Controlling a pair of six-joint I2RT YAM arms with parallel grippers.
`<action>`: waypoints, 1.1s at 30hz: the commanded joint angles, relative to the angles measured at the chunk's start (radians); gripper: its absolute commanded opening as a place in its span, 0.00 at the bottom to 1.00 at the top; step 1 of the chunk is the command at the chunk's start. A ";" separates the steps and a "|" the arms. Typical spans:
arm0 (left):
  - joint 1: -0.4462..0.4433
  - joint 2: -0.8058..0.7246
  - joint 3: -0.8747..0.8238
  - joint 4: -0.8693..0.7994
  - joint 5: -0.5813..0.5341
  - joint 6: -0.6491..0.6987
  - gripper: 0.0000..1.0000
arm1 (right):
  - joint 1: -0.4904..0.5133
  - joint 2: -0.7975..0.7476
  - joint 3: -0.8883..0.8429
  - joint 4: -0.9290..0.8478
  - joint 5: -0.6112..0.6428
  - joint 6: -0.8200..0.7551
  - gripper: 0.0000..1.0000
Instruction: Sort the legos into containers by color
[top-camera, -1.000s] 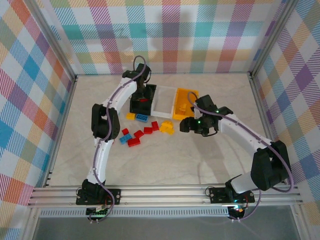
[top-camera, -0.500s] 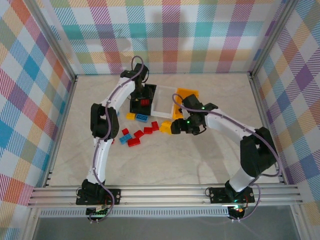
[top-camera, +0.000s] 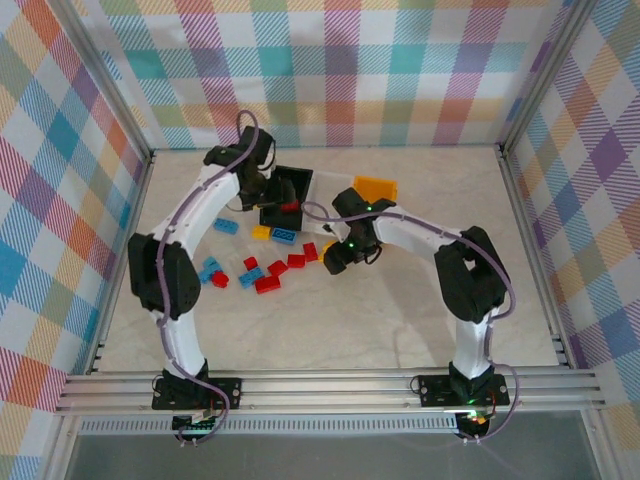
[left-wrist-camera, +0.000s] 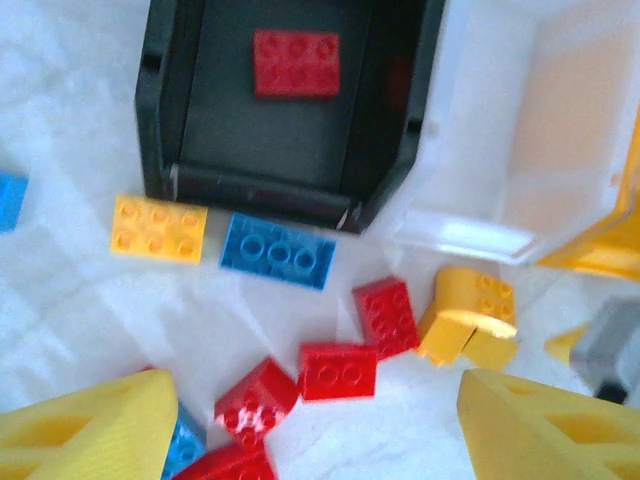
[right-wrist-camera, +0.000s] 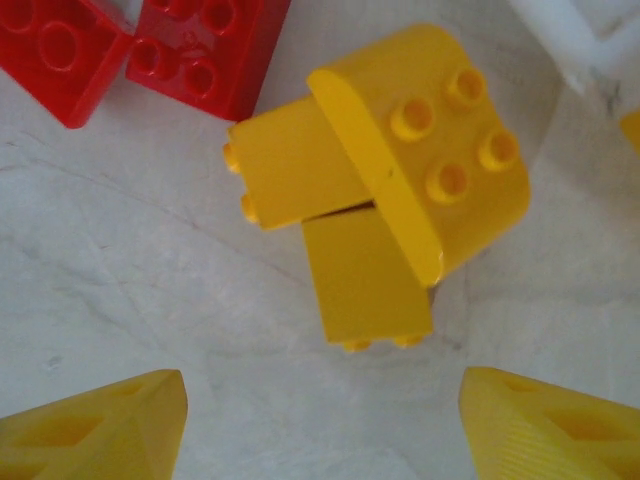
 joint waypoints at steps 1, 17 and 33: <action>0.009 -0.041 -0.074 0.016 0.021 -0.013 0.75 | 0.003 0.060 0.061 -0.044 0.044 -0.129 0.73; 0.035 -0.080 -0.135 -0.003 0.041 0.013 0.76 | 0.003 0.189 0.132 -0.067 0.067 -0.109 0.64; 0.044 -0.147 -0.238 0.028 0.037 0.001 0.77 | 0.069 0.122 0.037 -0.074 0.164 -0.055 0.40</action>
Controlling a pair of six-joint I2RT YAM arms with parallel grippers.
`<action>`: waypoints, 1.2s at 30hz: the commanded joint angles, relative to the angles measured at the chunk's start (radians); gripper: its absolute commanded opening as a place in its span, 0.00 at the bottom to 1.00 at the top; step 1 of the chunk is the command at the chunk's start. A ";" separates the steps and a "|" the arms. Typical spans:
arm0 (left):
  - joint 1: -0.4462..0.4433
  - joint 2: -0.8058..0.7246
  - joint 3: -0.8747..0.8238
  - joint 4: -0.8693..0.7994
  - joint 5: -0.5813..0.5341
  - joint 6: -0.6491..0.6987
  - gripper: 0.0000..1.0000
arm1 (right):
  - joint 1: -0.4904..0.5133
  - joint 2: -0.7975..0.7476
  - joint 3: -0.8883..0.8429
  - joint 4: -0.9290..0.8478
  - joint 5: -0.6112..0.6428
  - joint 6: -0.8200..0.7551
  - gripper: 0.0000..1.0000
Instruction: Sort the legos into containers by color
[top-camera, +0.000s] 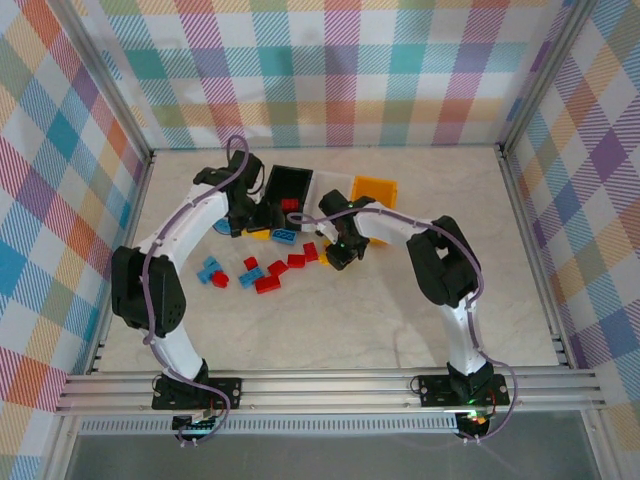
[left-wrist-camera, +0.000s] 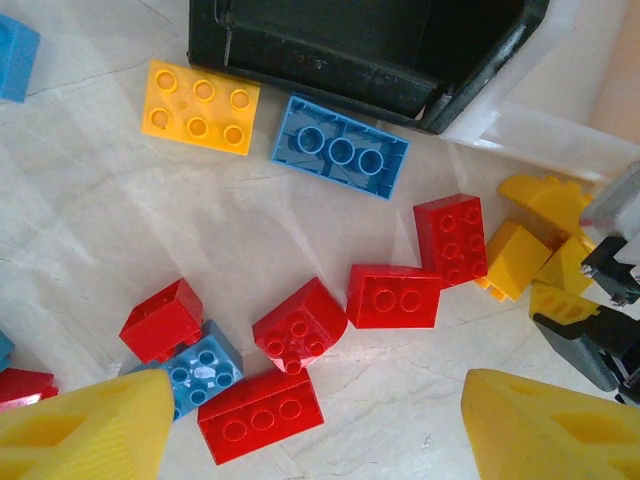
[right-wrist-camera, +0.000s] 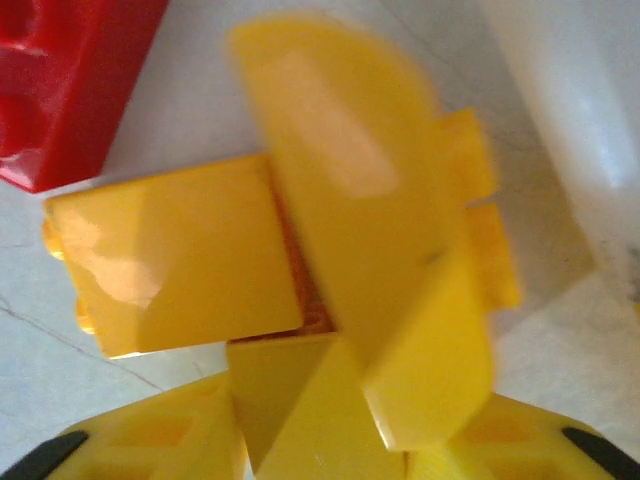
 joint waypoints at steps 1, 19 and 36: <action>0.017 -0.047 -0.026 0.009 0.010 0.004 0.77 | 0.026 -0.036 -0.063 -0.050 -0.012 0.043 0.39; 0.015 -0.058 -0.091 0.053 0.058 0.016 0.77 | -0.086 -0.403 -0.116 -0.072 -0.160 0.258 0.36; -0.050 -0.088 -0.167 0.043 0.053 0.023 0.77 | -0.349 -0.005 0.350 -0.202 -0.203 0.433 0.37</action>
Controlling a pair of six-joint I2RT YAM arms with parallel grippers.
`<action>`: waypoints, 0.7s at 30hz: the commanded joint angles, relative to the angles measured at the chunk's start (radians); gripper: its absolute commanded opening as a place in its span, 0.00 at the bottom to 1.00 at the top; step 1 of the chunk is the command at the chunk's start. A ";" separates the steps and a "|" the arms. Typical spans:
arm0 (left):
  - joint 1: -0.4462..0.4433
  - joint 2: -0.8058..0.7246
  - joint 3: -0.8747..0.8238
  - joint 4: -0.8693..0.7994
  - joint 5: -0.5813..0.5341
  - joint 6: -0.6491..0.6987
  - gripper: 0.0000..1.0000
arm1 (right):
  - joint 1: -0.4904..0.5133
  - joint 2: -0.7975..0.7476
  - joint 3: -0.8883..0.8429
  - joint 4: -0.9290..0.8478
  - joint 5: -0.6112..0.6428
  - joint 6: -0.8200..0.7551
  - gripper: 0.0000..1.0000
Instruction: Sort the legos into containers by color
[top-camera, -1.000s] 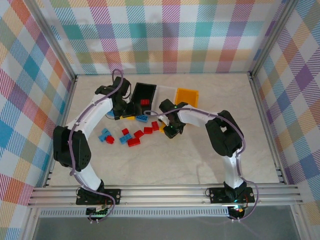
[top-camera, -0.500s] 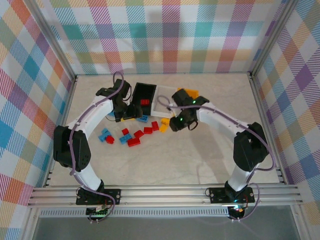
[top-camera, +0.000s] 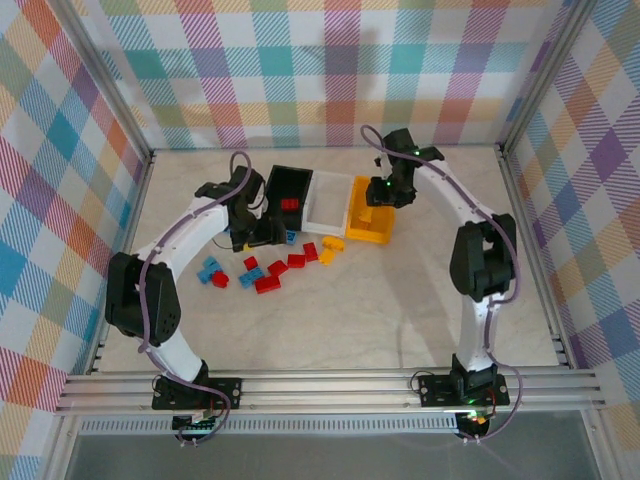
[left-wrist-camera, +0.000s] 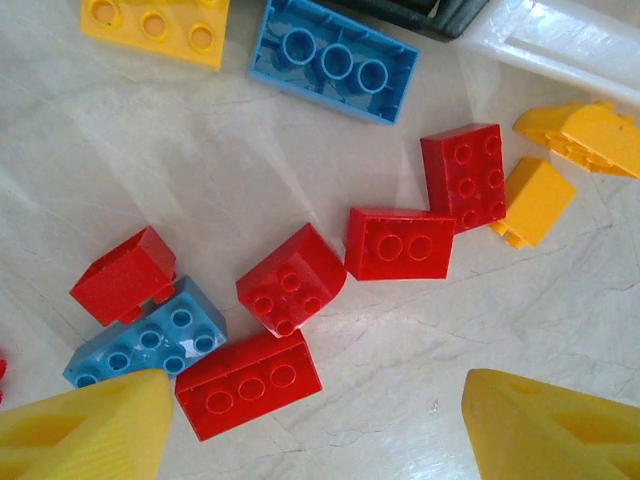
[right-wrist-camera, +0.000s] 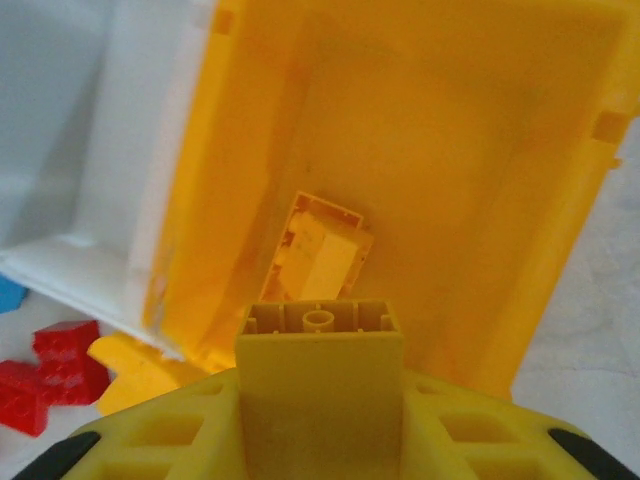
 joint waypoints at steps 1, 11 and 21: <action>-0.020 -0.038 -0.020 -0.014 0.000 0.022 0.77 | 0.003 0.056 0.066 -0.059 -0.023 0.043 0.38; -0.058 -0.045 -0.055 -0.023 -0.028 0.043 0.77 | 0.003 0.095 0.107 -0.066 -0.030 0.066 0.52; -0.079 -0.120 -0.181 -0.021 0.005 0.237 0.76 | 0.054 -0.148 -0.081 -0.015 -0.039 0.088 0.60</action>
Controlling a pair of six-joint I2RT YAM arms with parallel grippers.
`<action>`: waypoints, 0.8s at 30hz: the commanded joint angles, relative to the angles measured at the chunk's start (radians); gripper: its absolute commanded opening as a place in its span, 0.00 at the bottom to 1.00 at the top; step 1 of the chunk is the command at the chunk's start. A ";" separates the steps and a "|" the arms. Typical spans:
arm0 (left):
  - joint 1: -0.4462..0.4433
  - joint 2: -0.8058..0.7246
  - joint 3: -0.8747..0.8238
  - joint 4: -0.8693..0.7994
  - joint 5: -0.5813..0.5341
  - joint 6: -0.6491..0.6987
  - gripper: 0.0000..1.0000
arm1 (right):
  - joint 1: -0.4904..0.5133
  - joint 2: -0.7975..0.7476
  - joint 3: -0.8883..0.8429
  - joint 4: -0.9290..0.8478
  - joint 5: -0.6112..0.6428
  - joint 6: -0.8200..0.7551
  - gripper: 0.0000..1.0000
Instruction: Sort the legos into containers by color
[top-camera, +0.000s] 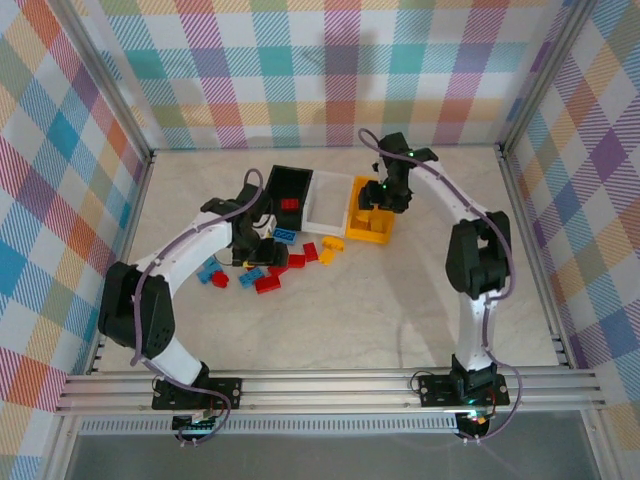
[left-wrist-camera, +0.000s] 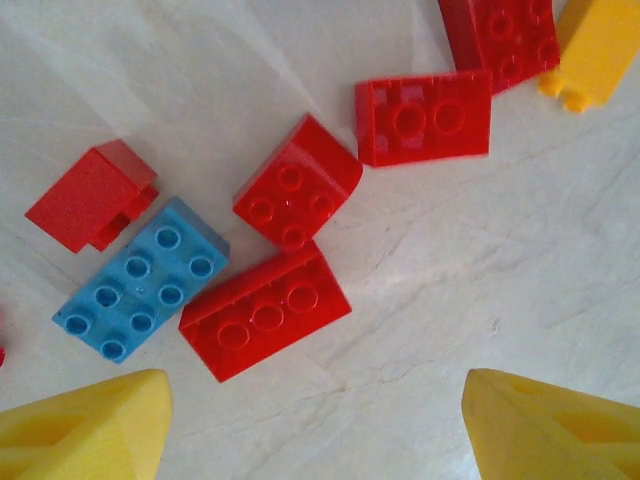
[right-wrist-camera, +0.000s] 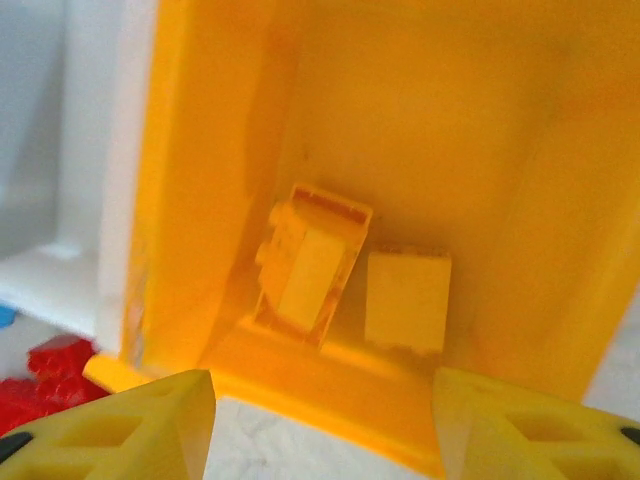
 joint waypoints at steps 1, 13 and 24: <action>-0.017 -0.037 -0.048 -0.006 0.037 0.112 0.76 | 0.039 -0.137 -0.081 0.014 -0.023 0.026 0.60; -0.032 0.043 -0.063 0.065 0.063 0.171 0.76 | 0.125 -0.310 -0.331 0.062 -0.022 0.079 0.61; -0.054 0.179 0.004 0.104 0.044 0.199 0.76 | 0.132 -0.364 -0.415 0.084 -0.016 0.093 0.61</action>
